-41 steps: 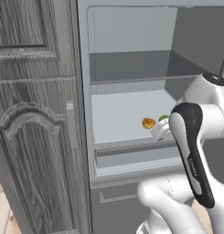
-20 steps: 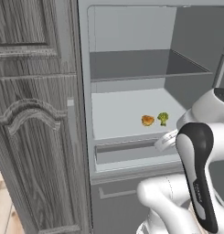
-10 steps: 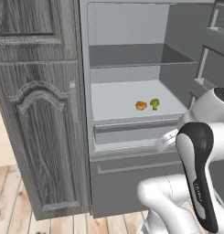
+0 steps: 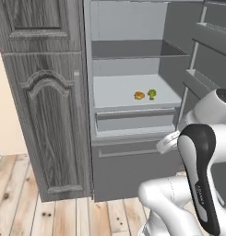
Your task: Place the mayonnaise and ketchup from the counter to the top shelf of the fridge. If the existing items in the fridge are on the top shelf, move them to other shelves.
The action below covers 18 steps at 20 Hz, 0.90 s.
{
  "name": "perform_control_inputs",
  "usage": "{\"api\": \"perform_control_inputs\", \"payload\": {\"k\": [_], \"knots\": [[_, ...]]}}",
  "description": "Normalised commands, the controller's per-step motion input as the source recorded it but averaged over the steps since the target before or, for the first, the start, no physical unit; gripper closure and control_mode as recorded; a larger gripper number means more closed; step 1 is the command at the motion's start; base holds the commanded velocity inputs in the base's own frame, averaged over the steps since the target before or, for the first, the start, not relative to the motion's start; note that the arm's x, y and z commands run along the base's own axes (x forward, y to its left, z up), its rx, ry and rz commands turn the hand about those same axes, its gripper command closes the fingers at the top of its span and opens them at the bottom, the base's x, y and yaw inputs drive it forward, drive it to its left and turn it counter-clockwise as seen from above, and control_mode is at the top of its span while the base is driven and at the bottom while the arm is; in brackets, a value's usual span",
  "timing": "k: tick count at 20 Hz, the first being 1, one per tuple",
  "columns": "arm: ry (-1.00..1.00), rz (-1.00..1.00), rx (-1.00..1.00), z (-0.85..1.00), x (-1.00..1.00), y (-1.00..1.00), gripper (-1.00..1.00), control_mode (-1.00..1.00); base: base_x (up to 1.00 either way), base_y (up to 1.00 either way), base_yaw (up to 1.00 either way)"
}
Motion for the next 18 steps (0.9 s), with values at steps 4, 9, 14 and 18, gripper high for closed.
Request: {"api": "perform_control_inputs", "payload": {"k": [4, 9, 14, 18], "knots": [[0.00, 0.00, 0.00, 0.00, 0.00, 0.00, -1.00, 1.00, -0.51, 0.00, 0.09], [0.00, 0.00, 0.00, 0.00, 0.00, 0.00, -1.00, 1.00, -0.50, 0.00, 0.10], [0.00, 0.00, 0.00, 0.00, 0.00, 0.00, -1.00, 1.00, -0.53, 0.00, 0.10], [0.00, 0.00, 0.00, 0.00, 0.00, 0.00, -1.00, 1.00, -0.58, 0.00, 0.08]]}}
